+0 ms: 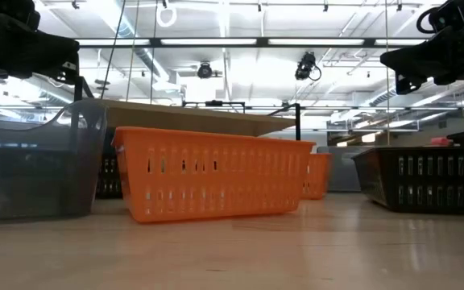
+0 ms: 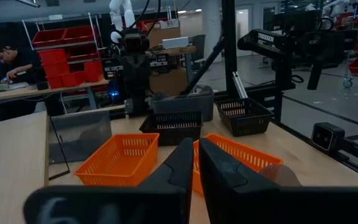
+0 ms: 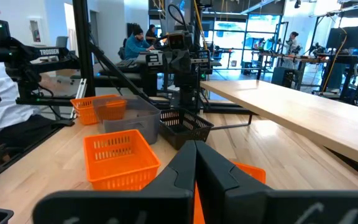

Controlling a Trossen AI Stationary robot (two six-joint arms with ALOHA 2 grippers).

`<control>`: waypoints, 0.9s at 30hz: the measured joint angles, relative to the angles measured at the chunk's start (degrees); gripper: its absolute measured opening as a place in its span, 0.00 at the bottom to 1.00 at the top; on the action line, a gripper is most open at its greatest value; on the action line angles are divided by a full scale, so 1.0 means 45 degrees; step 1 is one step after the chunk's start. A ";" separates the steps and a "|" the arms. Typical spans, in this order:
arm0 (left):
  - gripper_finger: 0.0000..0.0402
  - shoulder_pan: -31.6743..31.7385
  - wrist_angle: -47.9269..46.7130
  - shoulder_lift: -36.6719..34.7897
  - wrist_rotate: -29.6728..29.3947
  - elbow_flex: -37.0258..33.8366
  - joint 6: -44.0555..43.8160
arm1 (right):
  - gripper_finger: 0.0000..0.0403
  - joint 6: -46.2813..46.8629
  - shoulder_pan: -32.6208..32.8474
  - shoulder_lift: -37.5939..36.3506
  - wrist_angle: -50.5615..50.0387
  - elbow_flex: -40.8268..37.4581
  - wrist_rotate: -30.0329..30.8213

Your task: Stack baskets on shelf by color

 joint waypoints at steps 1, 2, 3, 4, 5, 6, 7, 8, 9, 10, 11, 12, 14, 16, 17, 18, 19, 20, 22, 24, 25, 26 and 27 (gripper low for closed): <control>0.07 0.0000 -0.0001 0.0000 -0.0001 0.0000 0.0001 | 0.03 -0.0003 -0.0001 0.0001 0.0000 0.0000 0.0004; 0.07 0.0000 -0.0001 0.0000 0.0000 0.0003 0.0000 | 0.03 0.0002 0.0003 -0.0003 0.0001 0.0000 -0.0001; 0.07 0.0000 0.0001 0.0000 0.0002 0.0000 0.0000 | 0.03 0.0002 0.0003 0.0002 0.0001 0.0000 -0.0001; 0.07 0.0000 -0.0007 0.0000 0.0001 0.0000 0.0005 | 0.03 -0.0001 -0.0001 -0.0003 0.0005 0.0000 0.0001; 0.07 0.0000 -0.0004 -0.0001 0.0001 0.0000 0.0004 | 0.03 -0.0003 0.0001 -0.0003 -0.0001 0.0000 0.0001; 0.07 0.0000 -0.0020 -0.0005 0.0002 0.0005 0.0005 | 0.03 -0.0002 0.0000 0.0000 0.0017 0.0000 0.0003; 0.08 0.0000 -0.0011 0.0000 0.0002 0.0000 0.0005 | 0.03 -0.0001 -0.0002 0.0007 0.0013 0.0000 0.0004; 0.08 0.0000 -0.0011 0.0000 -0.0002 0.0000 0.0005 | 0.03 0.0000 0.0003 0.0004 0.0007 0.0000 0.0004; 0.09 0.0000 -0.0036 0.0000 0.0001 0.0000 0.0005 | 0.03 -0.0002 0.0002 -0.0008 0.0022 0.0000 -0.0001; 0.09 0.0000 -0.0071 0.0000 0.0002 0.0002 0.0005 | 0.03 -0.0002 -0.0002 -0.0008 0.0040 0.0000 0.0000; 0.09 0.0000 -0.0054 0.0000 0.0002 0.0000 0.0005 | 0.03 0.0002 0.0003 -0.0003 0.0035 0.0000 0.0004; 0.09 0.0000 -0.0019 0.0000 0.0002 0.0000 0.0005 | 0.03 -0.0003 0.0003 0.0002 0.0035 0.0000 0.0004; 0.08 0.0000 -0.0044 0.0000 0.0002 0.0000 0.0005 | 0.03 -0.0003 -0.0001 0.0002 0.0073 0.0000 0.0004; 0.08 0.0000 -0.0025 0.0000 0.0002 0.0000 0.0005 | 0.03 0.0000 -0.0001 0.0002 0.0073 0.0000 0.0004; 0.07 0.0000 -0.0030 0.0000 0.0002 0.0000 0.0005 | 0.03 -0.0001 0.0000 0.0002 0.0076 0.0000 -0.0001; 0.07 0.0000 -0.0030 0.0000 0.0002 0.0000 0.0005 | 0.03 0.0002 -0.0002 0.0002 0.0079 0.0000 0.0004; 0.07 0.0000 -0.0030 0.0000 0.0002 0.0000 0.0004 | 0.03 -0.0001 0.0000 0.0002 0.0079 0.0000 0.0003; 0.07 0.0000 -0.0030 0.0000 0.0002 0.0000 0.0005 | 0.03 -0.0001 0.0000 0.0002 0.0079 0.0000 0.0004; 0.08 0.0000 -0.0030 0.0000 0.0002 0.0000 0.0005 | 0.03 0.0002 0.0003 0.0002 0.0084 0.0000 -0.0001; 0.08 0.0000 -0.0030 0.0000 0.0002 0.0000 0.0002 | 0.03 -0.0003 0.0003 0.0002 0.0088 0.0000 0.0004; 0.09 0.0000 -0.0030 0.0000 0.0001 0.0000 0.0005 | 0.03 0.0002 0.0003 0.0002 0.0088 0.0000 0.0004; 0.09 0.0000 -0.0030 0.0000 0.0002 0.0000 0.0003 | 0.03 -0.0002 0.0003 0.0002 0.0088 0.0000 0.0004; 0.09 0.0000 -0.0030 0.0000 0.0002 0.0000 0.0001 | 0.03 -0.0001 0.0003 0.0002 0.0089 0.0000 0.0001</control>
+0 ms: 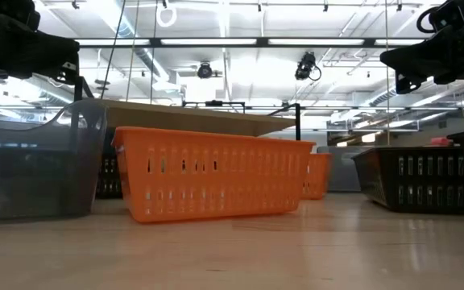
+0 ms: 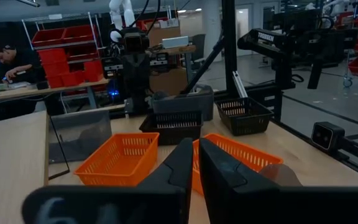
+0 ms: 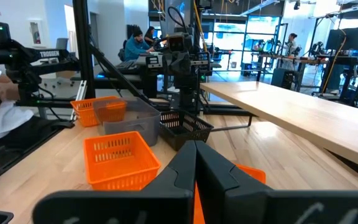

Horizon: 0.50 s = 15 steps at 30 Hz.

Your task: Stack baskets on shelf by color

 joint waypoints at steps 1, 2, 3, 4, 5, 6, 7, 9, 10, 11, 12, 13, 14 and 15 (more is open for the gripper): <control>0.09 0.0000 0.0000 0.0000 0.0000 0.0000 0.0004 | 0.03 0.0003 0.0000 0.0000 0.0003 0.0000 0.0002; 0.08 0.0000 0.0000 0.0000 0.0000 0.0000 0.0004 | 0.03 0.0000 0.0000 0.0000 0.0004 0.0000 0.0002; 0.08 0.0000 0.0000 0.0000 0.0000 0.0000 0.0004 | 0.03 0.0003 0.0000 0.0000 0.0002 0.0000 -0.0002; 0.08 0.0000 0.0000 0.0000 0.0000 0.0000 0.0004 | 0.03 0.0002 -0.0001 0.0000 0.0004 0.0000 0.0002; 0.07 0.0000 0.0000 0.0000 0.0000 0.0004 0.0004 | 0.03 0.0000 -0.0003 0.0000 0.0004 0.0000 0.0002; 0.07 0.0000 0.0000 0.0000 0.0000 0.0004 0.0002 | 0.03 0.0001 -0.0003 0.0000 0.0004 0.0000 0.0001; 0.07 0.0000 0.0000 0.0000 0.0000 0.0001 0.0001 | 0.03 0.0003 0.0000 0.0000 0.0004 0.0000 -0.0002; 0.07 0.0000 0.0000 0.0000 -0.0002 0.0001 0.0001 | 0.03 -0.0001 0.0000 0.0000 0.0004 0.0000 0.0002; 0.08 0.0000 0.0000 0.0000 0.0000 0.0004 0.0004 | 0.03 0.0003 -0.0003 0.0000 0.0004 0.0000 0.0001; 0.08 0.0000 0.0000 0.0000 -0.0004 0.0000 0.0000 | 0.03 0.0003 -0.0005 0.0000 0.0004 0.0000 0.0002; 0.08 0.0000 0.0000 0.0000 0.0000 0.0002 0.0003 | 0.03 0.0000 -0.0002 0.0000 0.0004 0.0000 0.0002; 0.09 0.0000 0.0000 0.0000 0.0000 0.0000 0.0004 | 0.03 0.0003 -0.0004 0.0000 0.0004 0.0000 0.0000; 0.09 0.0000 0.0000 0.0000 0.0000 0.0002 0.0004 | 0.03 0.0002 0.0000 0.0000 0.0004 0.0000 0.0002; 0.09 0.0000 0.0000 0.0000 0.0000 0.0000 0.0002 | 0.03 -0.0002 0.0000 0.0000 0.0004 0.0000 0.0002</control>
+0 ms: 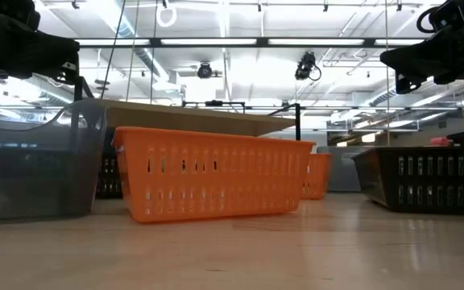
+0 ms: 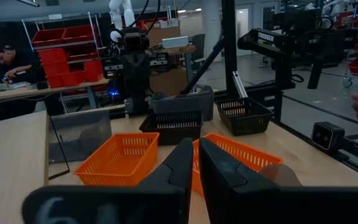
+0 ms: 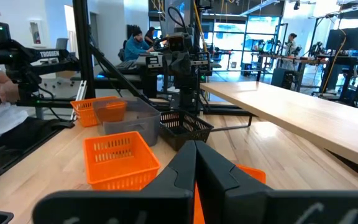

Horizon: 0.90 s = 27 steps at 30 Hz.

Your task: Stack baskets on shelf by color

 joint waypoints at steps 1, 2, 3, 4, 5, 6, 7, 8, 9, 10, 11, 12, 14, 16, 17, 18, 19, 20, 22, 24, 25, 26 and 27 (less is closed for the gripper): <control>0.09 0.0000 0.0000 0.0000 0.0000 0.0005 0.0002 | 0.03 0.0000 0.0000 0.0000 0.0000 0.0000 0.0000; 0.08 0.0000 0.0000 0.0000 0.0000 0.0000 0.0002 | 0.03 0.0004 -0.0001 0.0000 0.0000 0.0000 0.0000; 0.08 0.0000 0.0000 0.0000 0.0000 0.0000 0.0000 | 0.03 0.0001 -0.0002 0.0000 0.0000 0.0000 -0.0002; 0.08 0.0000 0.0000 0.0000 0.0000 0.0002 0.0000 | 0.03 0.0003 0.0000 0.0000 0.0000 0.0000 0.0000; 0.07 0.0000 0.0000 0.0000 0.0000 0.0000 0.0000 | 0.03 0.0005 -0.0005 0.0000 0.0000 0.0000 0.0000; 0.07 0.0000 0.0000 0.0000 0.0000 0.0000 0.0002 | 0.03 0.0005 -0.0002 0.0000 0.0000 0.0000 0.0000; 0.07 0.0000 0.0000 0.0000 0.0000 0.0000 -0.0002 | 0.03 0.0003 -0.0002 0.0000 0.0000 0.0000 -0.0003; 0.07 0.0000 0.0000 0.0000 0.0000 0.0003 0.0001 | 0.03 0.0003 -0.0003 0.0000 0.0000 0.0000 0.0000; 0.07 0.0000 0.0000 0.0000 0.0000 0.0000 0.0002 | 0.03 0.0005 -0.0002 0.0000 0.0000 0.0000 0.0000; 0.07 0.0000 0.0000 0.0000 0.0000 0.0000 0.0001 | 0.03 0.0002 -0.0005 0.0000 0.0000 0.0000 -0.0002; 0.08 0.0000 0.0000 0.0000 0.0000 0.0000 0.0001 | 0.03 0.0002 -0.0002 0.0000 0.0000 0.0000 0.0000; 0.08 0.0000 0.0000 0.0000 0.0000 0.0002 0.0002 | 0.03 0.0005 0.0000 0.0000 0.0000 0.0000 0.0000; 0.09 0.0000 0.0000 0.0000 0.0000 0.0004 0.0002 | 0.03 0.0002 -0.0003 0.0000 0.0000 0.0000 0.0000; 0.09 0.0000 0.0000 0.0000 -0.0002 0.0000 0.0002 | 0.03 0.0002 -0.0002 0.0000 0.0000 0.0000 0.0000; 0.09 0.0000 0.0000 0.0000 0.0000 0.0000 0.0002 | 0.03 0.0002 -0.0005 0.0000 0.0000 0.0000 0.0000; 0.08 0.0000 0.0000 0.0000 0.0000 0.0000 0.0002 | 0.03 0.0001 0.0000 0.0000 0.0000 0.0000 0.0000; 0.08 0.0000 0.0000 0.0000 0.0000 0.0000 0.0002 | 0.03 0.0004 -0.0004 0.0000 0.0000 0.0000 0.0000; 0.08 0.0000 0.0000 0.0000 0.0000 0.0005 -0.0001 | 0.03 0.0000 -0.0005 0.0000 0.0000 0.0000 0.0000; 0.07 0.0000 0.0000 0.0000 0.0000 0.0000 -0.0005 | 0.03 0.0000 0.0000 0.0000 0.0000 0.0000 -0.0004; 0.07 0.0000 0.0000 0.0000 0.0000 0.0000 -0.0253 | 0.03 -0.0240 -0.0003 0.0000 0.0004 0.0000 0.0000; 0.07 0.0000 0.0000 0.0000 0.0002 0.0000 -0.0525 | 0.03 -0.0496 0.0000 0.0000 0.0008 0.0000 0.0000; 0.08 0.0000 0.0000 0.0000 0.0005 0.0000 -0.0875 | 0.03 -0.0767 0.0000 0.0000 0.0029 0.0000 0.0000; 0.08 0.0000 0.0005 0.0000 0.0004 0.0000 -0.1324 | 0.03 -0.0921 -0.0001 0.0000 0.0113 0.0000 0.0000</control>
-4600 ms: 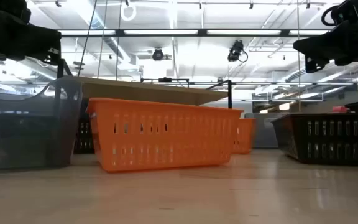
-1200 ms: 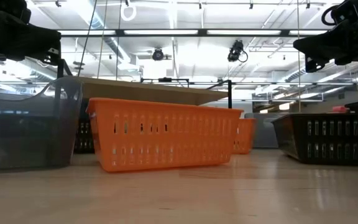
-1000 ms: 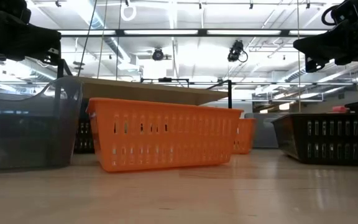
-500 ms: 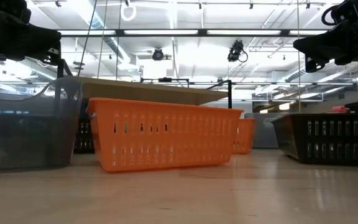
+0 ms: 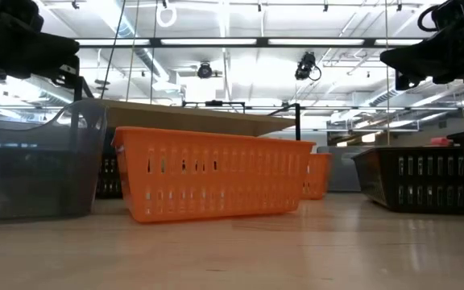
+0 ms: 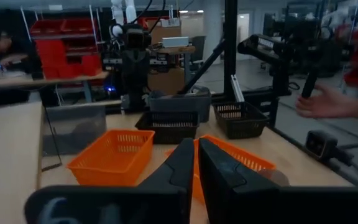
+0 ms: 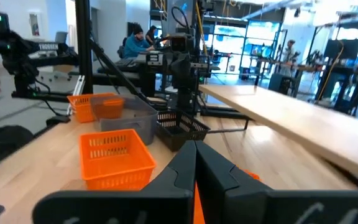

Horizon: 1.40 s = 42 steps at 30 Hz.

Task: Stack baskets on shelf by color
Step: Put the top black bin on the shelf

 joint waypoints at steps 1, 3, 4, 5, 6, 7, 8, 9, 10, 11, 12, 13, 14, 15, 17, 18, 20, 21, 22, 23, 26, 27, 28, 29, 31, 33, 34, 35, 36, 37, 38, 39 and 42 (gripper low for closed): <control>0.09 0.0000 0.0022 0.0000 -0.0003 0.0000 -0.0440 | 0.03 -0.0015 -0.0001 -0.0002 0.0146 0.0000 0.0000; 0.09 0.0000 0.0286 0.0002 -0.0001 0.0002 -0.1232 | 0.03 0.0013 -0.0003 -0.0005 0.0356 0.0000 0.0000; 0.09 0.0000 0.0464 0.0000 -0.0001 0.0000 -0.1428 | 0.03 0.0010 -0.0003 -0.0005 0.0400 0.0000 0.0000; 0.09 0.0000 0.0653 0.0005 -0.0001 0.0000 -0.1599 | 0.03 0.0007 0.0000 -0.0005 0.0402 0.0000 0.0000; 0.08 0.0000 0.0798 0.0000 -0.0002 0.0001 -0.1715 | 0.03 0.0009 0.0001 -0.0005 0.0397 0.0000 0.0000; 0.08 0.0000 0.0922 0.0000 0.0001 0.0002 -0.1763 | 0.03 0.0100 0.0001 -0.0005 0.0426 0.0000 0.0000; 0.08 0.0000 0.1007 0.0000 -0.0003 0.0004 -0.1812 | 0.03 0.0301 0.0001 0.0000 0.0494 0.0000 -0.0004; 0.07 0.0000 0.1073 0.0000 0.0001 0.0000 -0.1954 | 0.03 0.0596 0.0001 -0.0001 0.0596 0.0000 0.0000; 0.07 0.0000 0.1166 0.0005 -0.0002 0.0002 -0.2065 | 0.03 0.0919 0.0001 -0.0005 0.0701 0.0000 0.0000; 0.07 0.0000 0.1356 0.0004 0.0001 0.0002 -0.2131 | 0.03 0.1272 -0.0001 -0.0003 0.0801 0.0000 0.0000; 0.06 0.0000 0.1519 0.0000 0.0001 0.0000 -0.2240 | 0.03 0.1601 -0.0004 0.0000 0.0912 0.0000 0.0000; 0.06 0.0000 0.1604 0.0000 -0.0004 0.0000 -0.2341 | 0.03 0.1909 -0.0003 -0.0001 0.1054 0.0000 -0.0001; 0.06 0.0000 0.1648 0.0000 0.0000 0.0000 -0.2346 | 0.03 0.2217 -0.0004 -0.0005 0.1188 0.0000 -0.0005; 0.06 0.0000 0.1678 0.0000 -0.0003 0.0000 -0.2341 | 0.03 0.2468 0.0001 -0.0005 0.1304 0.0000 -0.0005; 0.07 0.0000 0.1671 0.0000 -0.0002 0.0003 -0.2346 | 0.03 0.2836 0.0001 -0.0002 0.1577 0.0000 -0.0003; 0.07 0.0000 0.1675 0.0000 -0.0004 0.0000 -0.2339 | 0.03 0.2918 -0.0004 -0.0005 0.1744 0.0000 0.0000; 0.08 0.0000 0.1716 0.0000 -0.0004 0.0000 -0.2336 | 0.03 0.2924 -0.0020 0.0000 0.2218 0.0000 -0.0001; 0.08 0.0000 0.1759 0.0000 -0.0004 0.0000 -0.2336 | 0.03 0.2958 -0.0023 -0.0001 0.2530 0.0000 -0.0016; 0.08 0.0000 0.1768 0.0000 -0.0004 0.0004 -0.2336 | 0.03 0.3035 -0.0023 -0.0005 0.2814 0.0000 -0.0051; 0.08 0.0000 0.1765 0.0000 -0.0004 0.0000 -0.2331 | 0.03 0.3052 -0.0023 -0.0005 0.2998 0.0000 -0.0073; 0.07 0.0000 0.1759 0.0000 -0.0004 0.0000 -0.2331 | 0.03 0.3030 -0.0023 -0.0005 0.3227 0.0000 -0.0073; 0.07 0.0000 0.1759 0.0000 -0.0004 0.0000 -0.2326 | 0.03 0.2850 -0.0038 -0.0001 0.3285 0.0000 -0.0063; 0.06 0.0000 0.1759 0.0000 -0.0004 0.0002 -0.2326 | 0.03 0.2534 -0.0057 0.0000 0.3406 0.0000 -0.0007; 0.06 0.0000 0.1759 0.0000 -0.0004 0.0002 -0.2326 | 0.03 0.2230 -0.0073 -0.0005 0.3528 0.0000 -0.0007; 0.07 0.0000 0.1835 0.0000 -0.0004 0.0000 -0.2322 | 0.03 0.1756 -0.0077 0.0000 0.3648 0.0000 -0.0108; 0.08 0.0000 0.2035 0.0000 -0.0037 0.0002 -0.2220 | 0.03 0.0898 -0.0077 -0.0005 0.4021 0.0000 -0.0122; 0.08 0.0000 0.2097 0.0000 -0.0095 0.0001 -0.2084 | 0.03 0.0273 -0.0103 -0.0005 0.4149 0.0000 -0.0083; 0.09 0.0000 0.2140 0.0000 -0.0127 0.0000 -0.1969 | 0.03 -0.0345 -0.0122 -0.0005 0.4174 0.0000 0.0026; 0.10 0.0000 0.2180 0.0000 -0.0142 0.0000 -0.1781 | 0.03 -0.0837 -0.0133 0.0000 0.4178 0.0000 0.0216; 0.11 0.0000 0.2176 0.0000 -0.0142 0.0002 -0.1614 | 0.04 -0.1259 -0.0142 -0.0002 0.4188 0.0000 0.0436; 0.12 -0.0010 0.2144 0.0000 -0.0145 0.0001 -0.1569 | 0.05 -0.1608 -0.0151 -0.0005 0.4190 0.0000 0.0733; 0.13 -0.0010 0.2113 0.0005 -0.0145 0.0000 -0.1569 | 0.06 -0.1864 -0.0168 -0.0005 0.4181 0.0002 0.1087; 0.17 -0.0010 0.2119 0.0005 -0.0167 0.0005 -0.1544 | 0.14 -0.2360 -0.0276 0.0000 0.3634 0.0368 0.2350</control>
